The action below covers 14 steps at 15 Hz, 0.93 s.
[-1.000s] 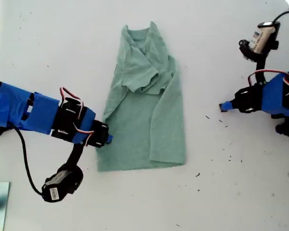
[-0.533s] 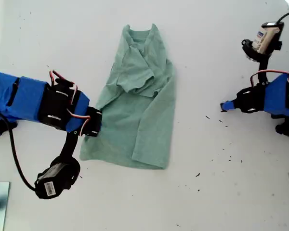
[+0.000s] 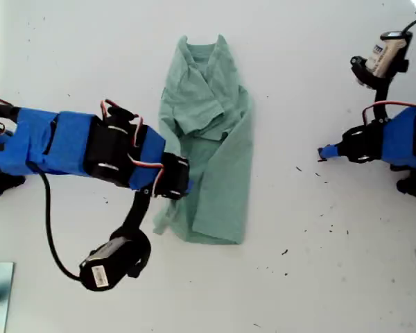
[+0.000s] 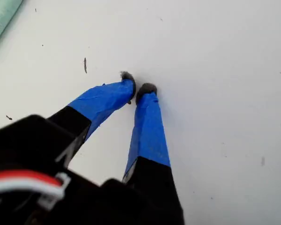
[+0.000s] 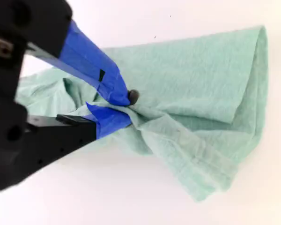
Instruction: Fold t shirt
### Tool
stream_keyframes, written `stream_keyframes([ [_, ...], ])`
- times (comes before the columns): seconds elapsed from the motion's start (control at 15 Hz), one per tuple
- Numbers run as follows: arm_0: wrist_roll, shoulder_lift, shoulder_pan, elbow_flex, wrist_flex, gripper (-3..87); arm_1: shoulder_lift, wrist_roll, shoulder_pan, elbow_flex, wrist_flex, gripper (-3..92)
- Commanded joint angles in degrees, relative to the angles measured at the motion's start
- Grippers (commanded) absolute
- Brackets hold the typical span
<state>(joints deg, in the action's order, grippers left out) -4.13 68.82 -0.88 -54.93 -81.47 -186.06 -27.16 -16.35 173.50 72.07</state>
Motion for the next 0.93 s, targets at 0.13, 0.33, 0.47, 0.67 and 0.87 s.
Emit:
stream_keyframes([
  [0.13,-3.7,-1.2,-1.6,4.4,18.4,4.9,-0.1,-0.3,-0.5,-0.2,0.1,4.6],
  [0.33,-6.7,-8.4,-0.6,4.6,25.4,25.0,-0.1,-0.2,-0.4,-0.2,0.0,4.6],
  [0.47,-7.2,-14.9,-0.1,4.9,28.9,27.8,-0.1,-0.2,-0.4,-0.2,0.0,4.6],
  [0.67,-9.6,-16.6,-0.2,5.3,32.8,29.0,-0.2,-0.1,-0.3,-0.2,0.0,4.6],
  [0.87,-12.6,1.0,0.8,3.0,26.2,27.2,-0.3,0.2,-0.1,-0.2,0.3,4.6],
])
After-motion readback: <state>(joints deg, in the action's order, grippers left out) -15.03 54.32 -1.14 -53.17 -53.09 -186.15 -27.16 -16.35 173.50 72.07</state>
